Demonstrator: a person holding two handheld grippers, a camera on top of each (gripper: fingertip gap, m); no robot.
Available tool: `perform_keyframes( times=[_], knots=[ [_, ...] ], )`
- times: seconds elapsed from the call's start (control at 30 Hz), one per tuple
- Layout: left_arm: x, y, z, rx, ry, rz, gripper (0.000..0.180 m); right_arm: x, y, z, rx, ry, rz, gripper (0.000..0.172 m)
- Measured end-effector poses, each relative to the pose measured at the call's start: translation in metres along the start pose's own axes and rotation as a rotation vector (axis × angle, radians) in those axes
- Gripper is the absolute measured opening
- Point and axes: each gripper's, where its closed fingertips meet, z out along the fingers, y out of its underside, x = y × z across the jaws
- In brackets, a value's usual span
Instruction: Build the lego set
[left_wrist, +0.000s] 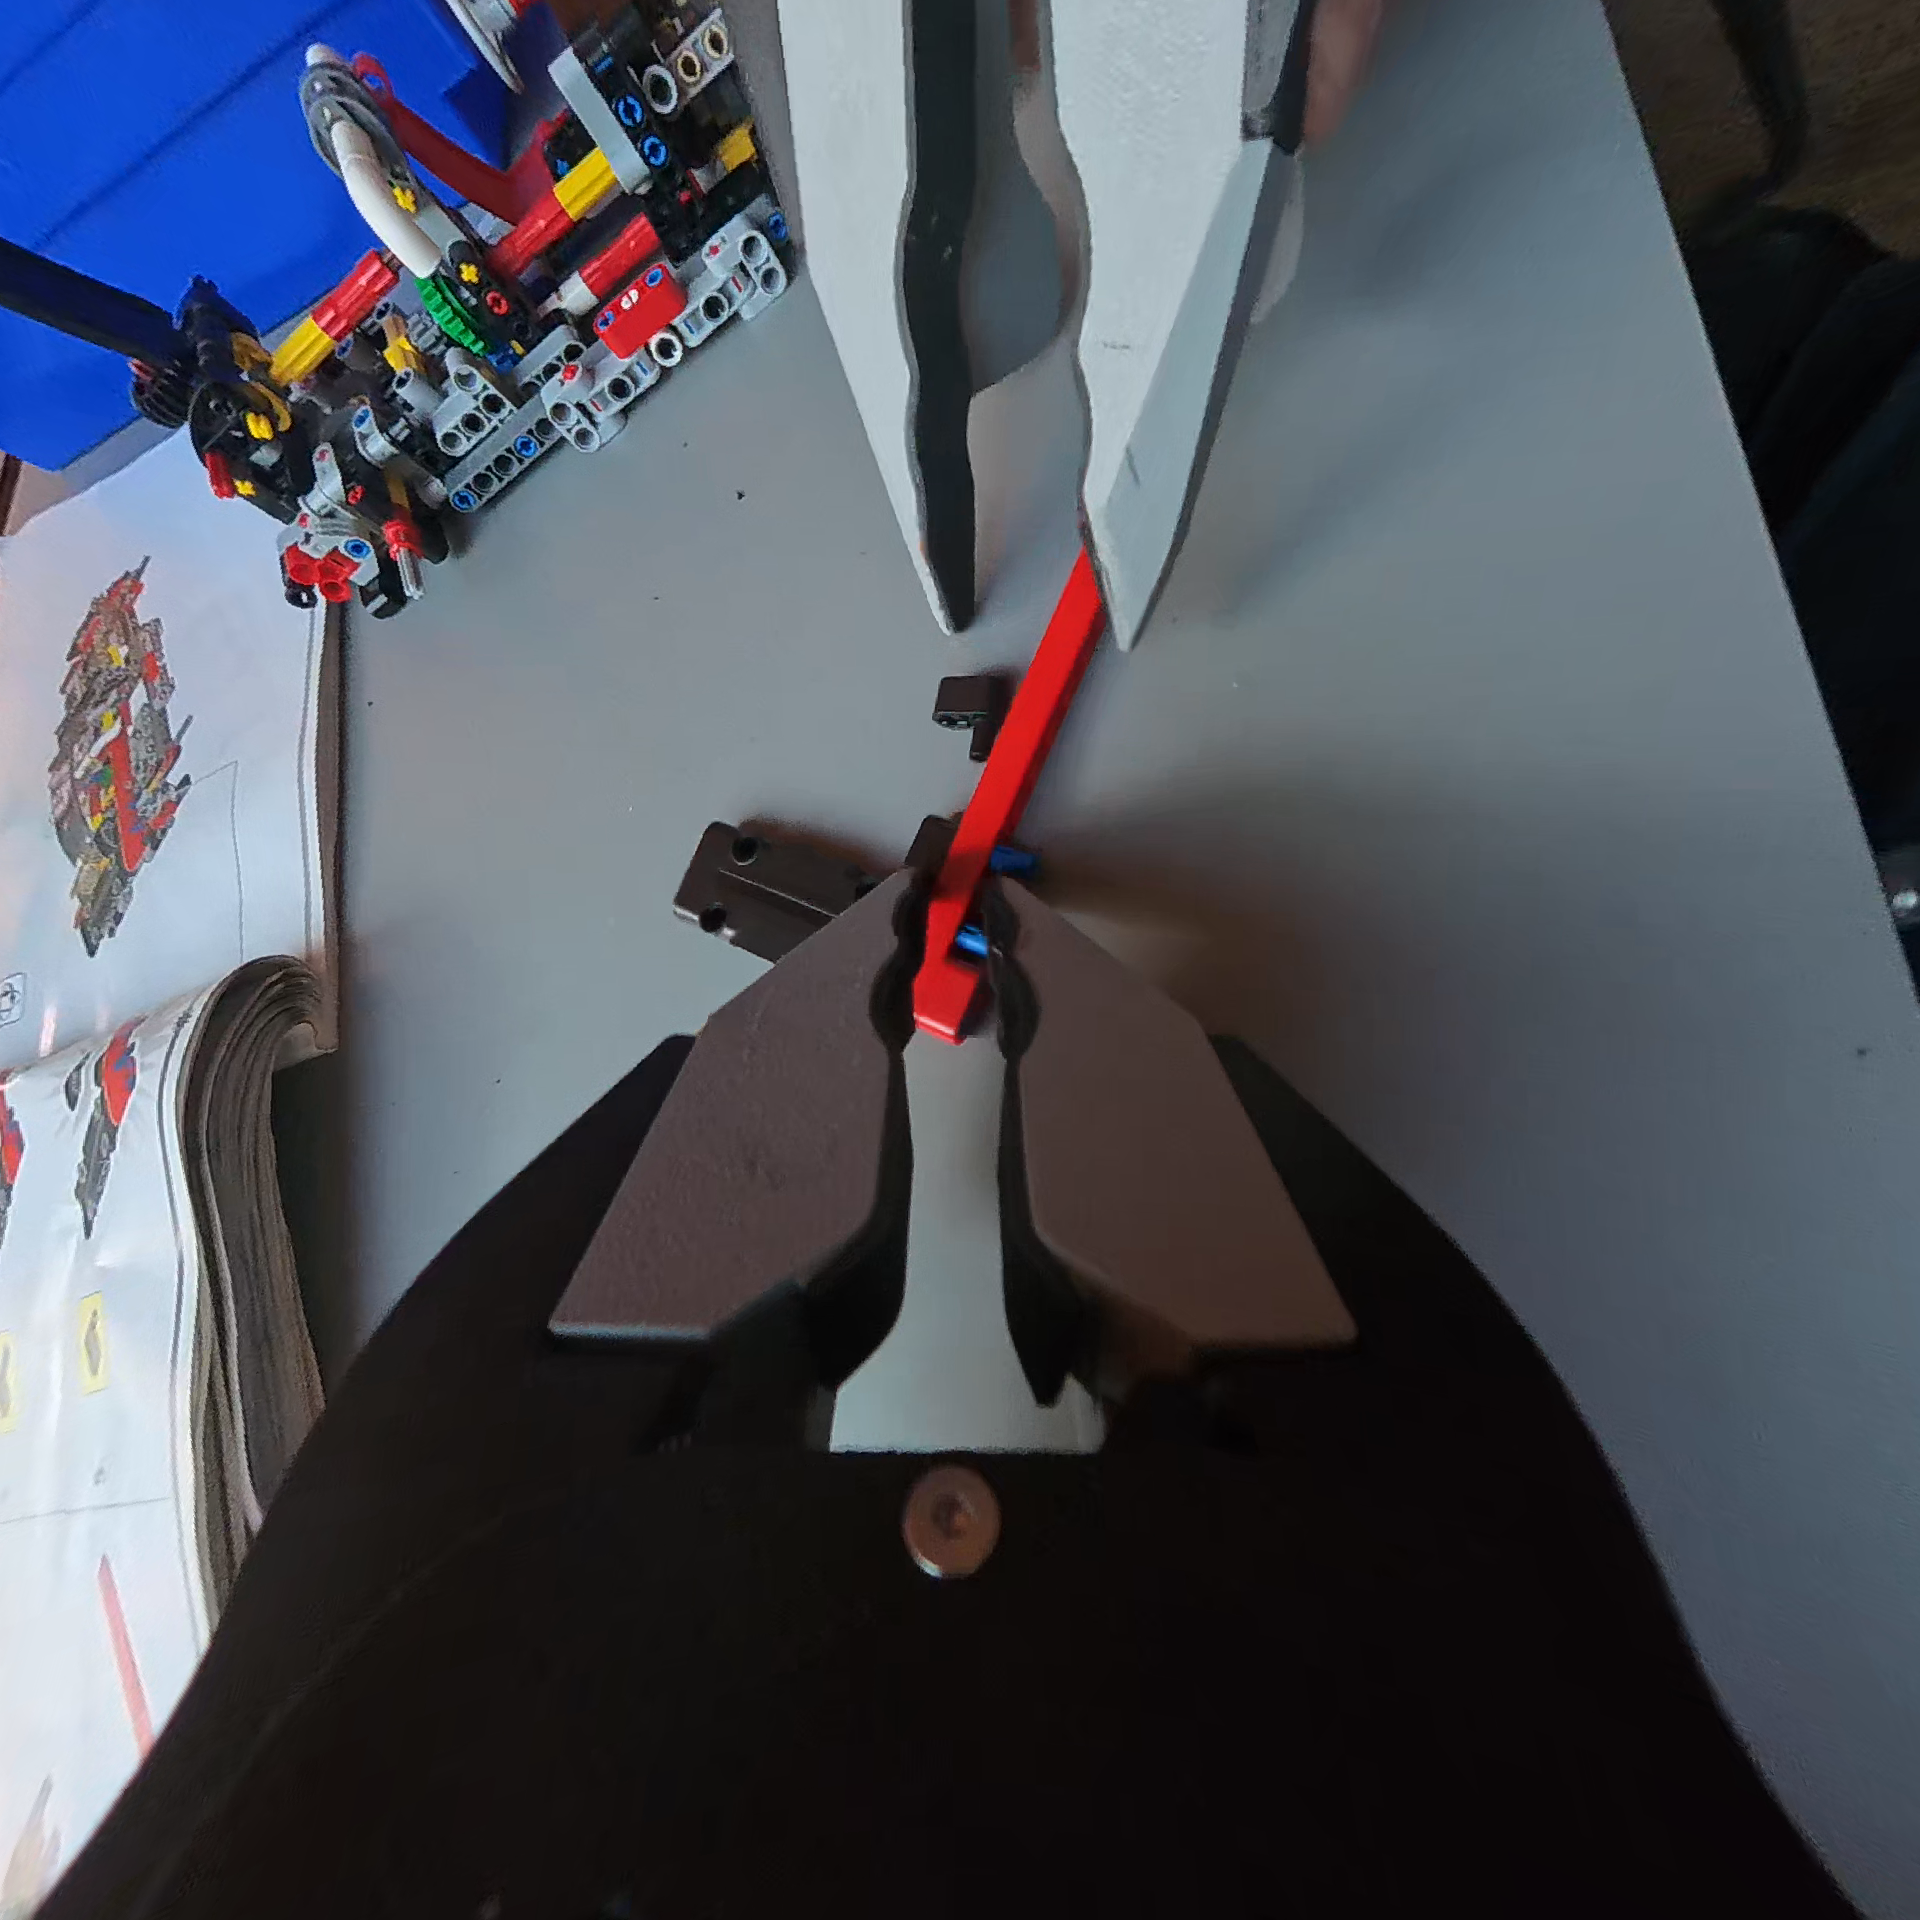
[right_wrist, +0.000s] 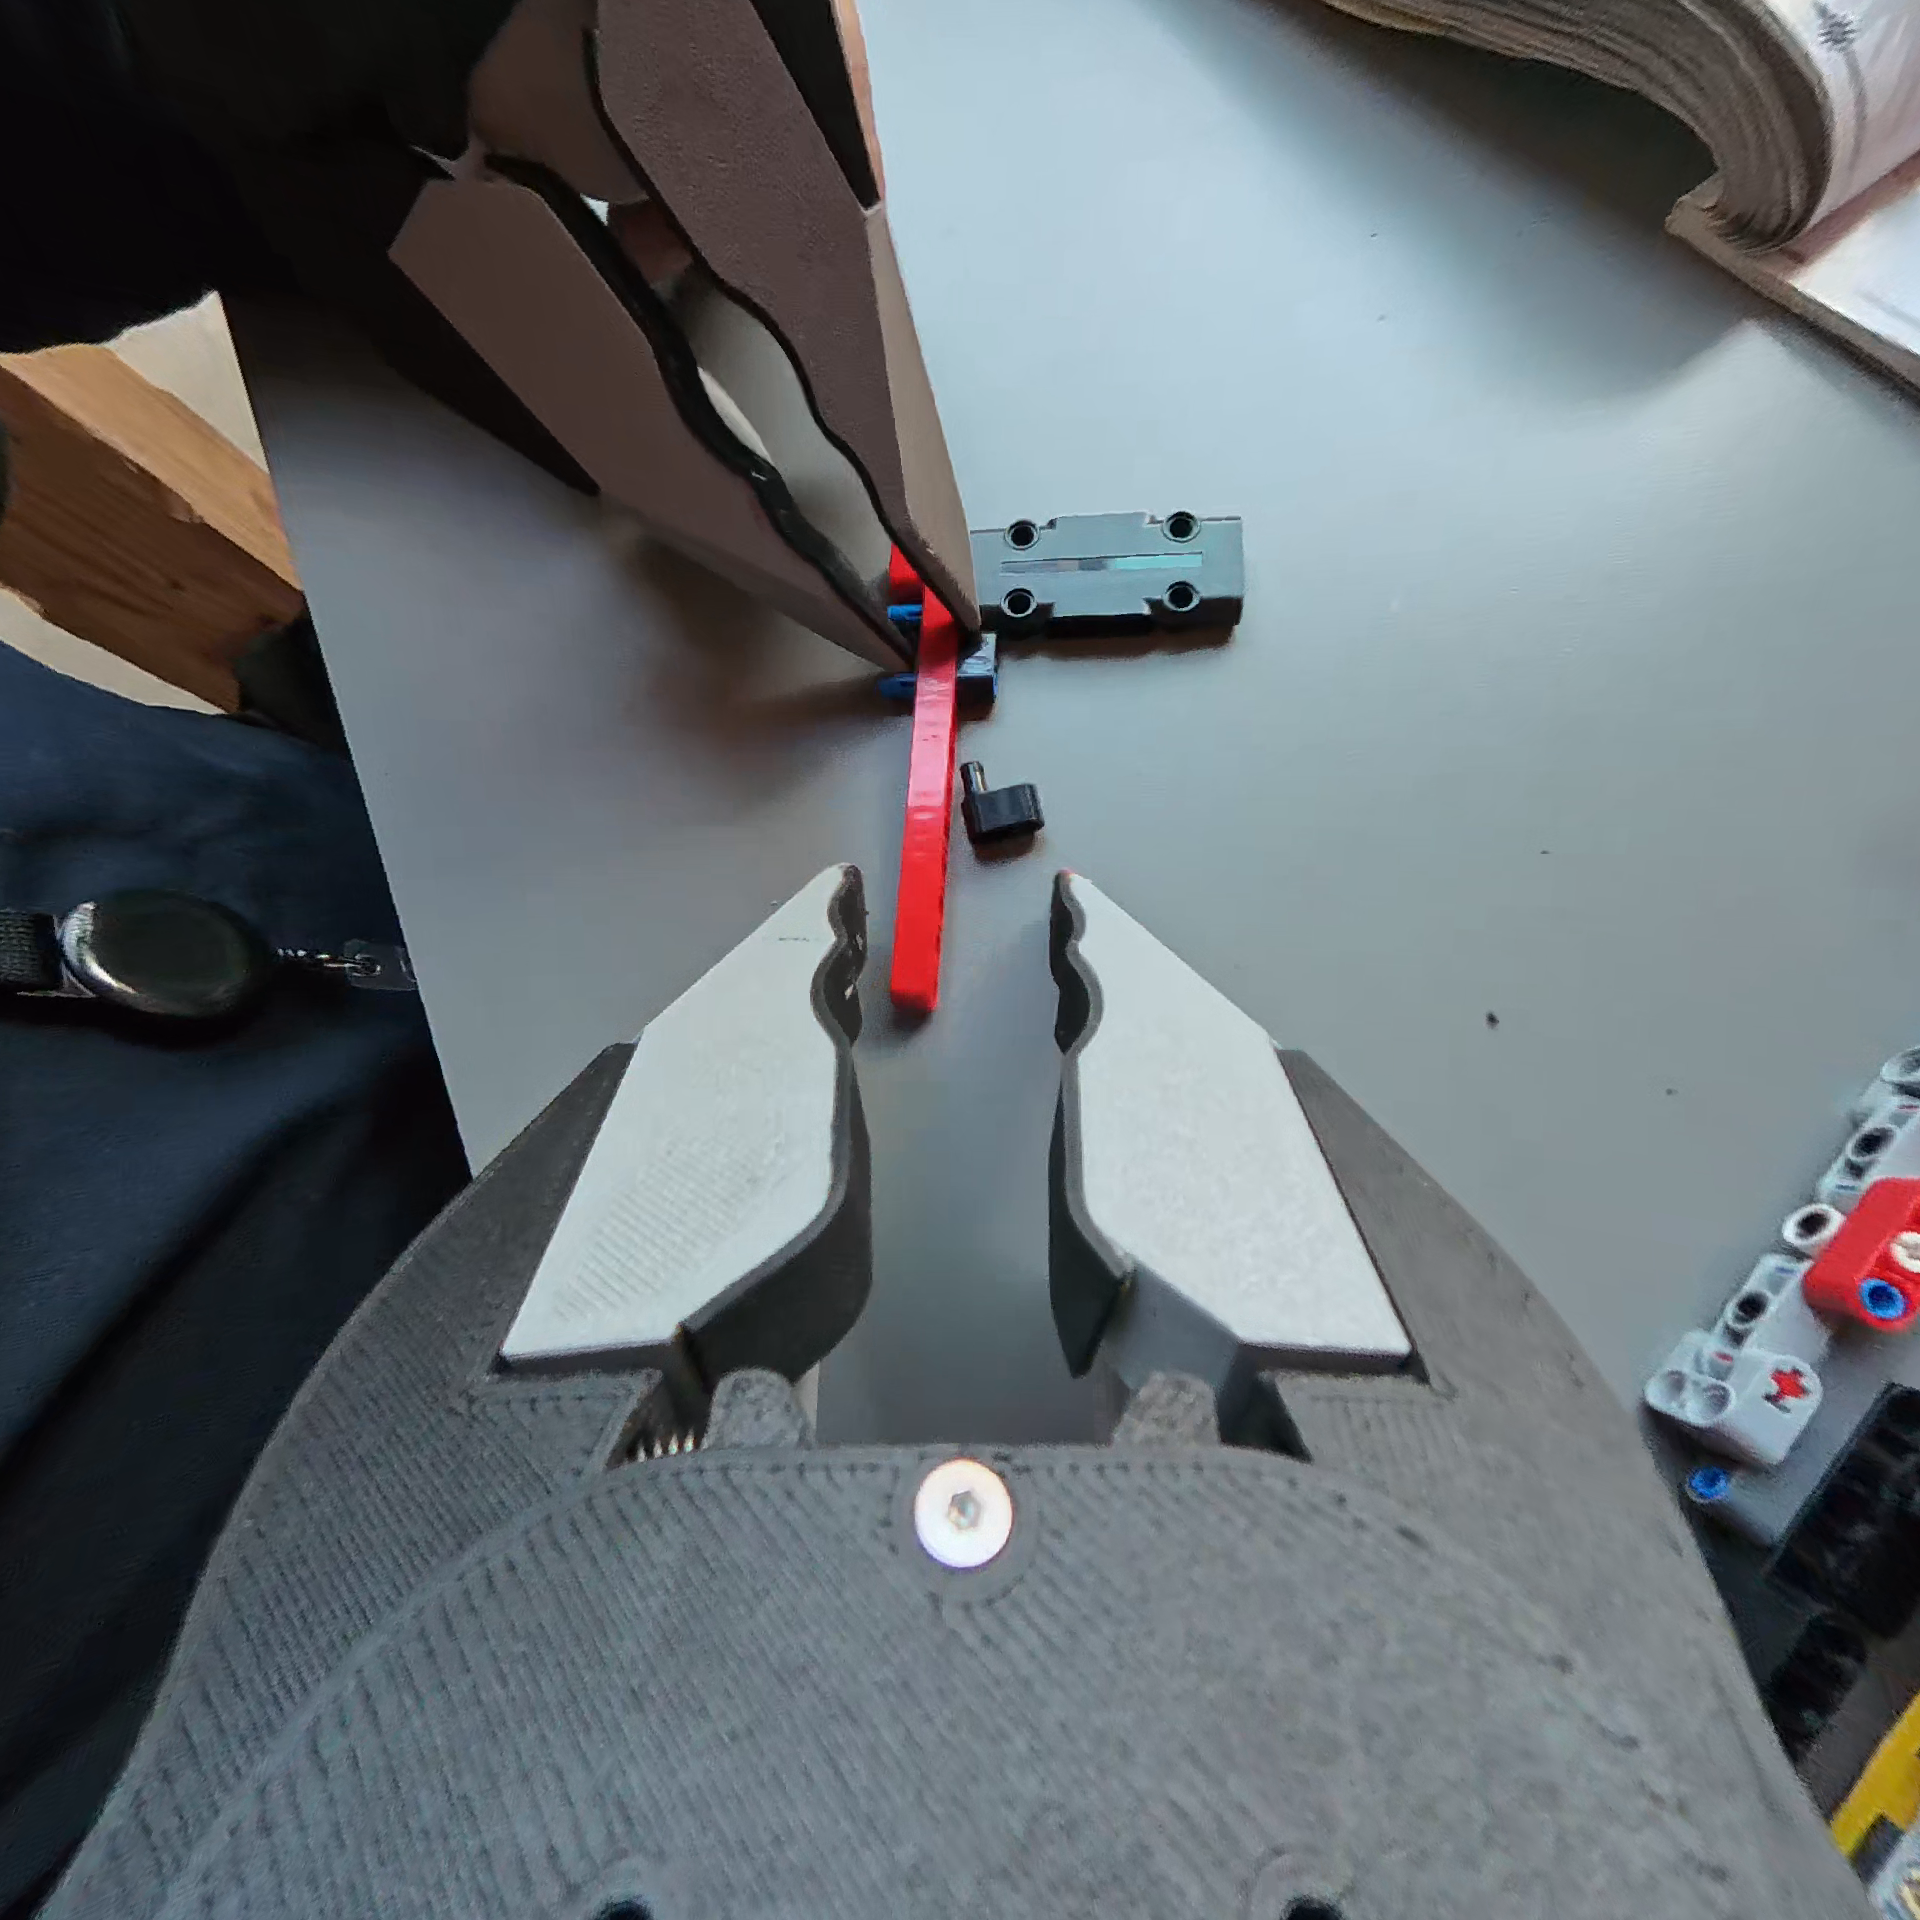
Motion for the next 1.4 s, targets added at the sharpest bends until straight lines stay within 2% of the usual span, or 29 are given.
perform_keyframes(
  times=[0.17, 0.33, 0.43, 0.53, 0.6, 0.67, 0.73, 0.83, 0.93, 1.03, 1.23, 1.4],
  knots=[
    [-0.002, -0.003, -0.016, 0.049, 0.011, -0.110, 0.016, -0.002, -0.002, -0.009, 0.042, 0.027, -0.024, 0.032],
    [-0.021, 0.008, -0.035, 0.052, -0.011, -0.360, 0.016, -0.008, 0.005, -0.002, 0.019, 0.076, -0.089, 0.031],
    [-0.035, 0.014, -0.044, 0.062, -0.057, -0.493, 0.011, -0.009, 0.006, 0.003, 0.008, 0.114, -0.115, 0.030],
    [-0.041, 0.017, -0.052, 0.090, -0.072, -0.617, 0.018, -0.012, 0.001, 0.003, 0.036, 0.132, -0.135, 0.028],
    [-0.047, 0.020, -0.055, 0.117, -0.135, -0.643, 0.022, -0.010, -0.004, 0.001, 0.062, 0.152, -0.136, 0.025],
    [-0.050, 0.022, -0.055, 0.127, -0.192, -0.664, 0.033, -0.010, -0.007, 0.001, 0.081, 0.148, -0.130, 0.023],
    [-0.052, 0.021, -0.056, 0.147, -0.259, -0.668, 0.042, -0.008, -0.011, 0.001, 0.100, 0.158, -0.135, 0.023],
    [-0.055, 0.014, -0.057, 0.211, -0.366, -0.622, 0.043, -0.006, -0.027, -0.007, 0.210, 0.183, -0.202, 0.022],
    [-0.056, 0.002, -0.066, 0.246, -0.480, -0.490, 0.042, -0.001, -0.043, -0.021, 0.344, 0.231, -0.264, 0.024],
    [-0.053, -0.008, -0.072, 0.268, -0.569, -0.373, 0.037, -0.003, -0.048, -0.030, 0.409, 0.208, -0.252, 0.030],
    [-0.054, -0.009, -0.079, 0.277, -0.641, -0.354, 0.046, 0.002, -0.052, -0.041, 0.471, 0.290, -0.262, 0.034],
    [-0.039, -0.017, -0.090, 0.335, -0.624, -0.384, 0.044, 0.001, -0.051, -0.039, 0.451, 0.315, -0.303, 0.033]
  ],
)
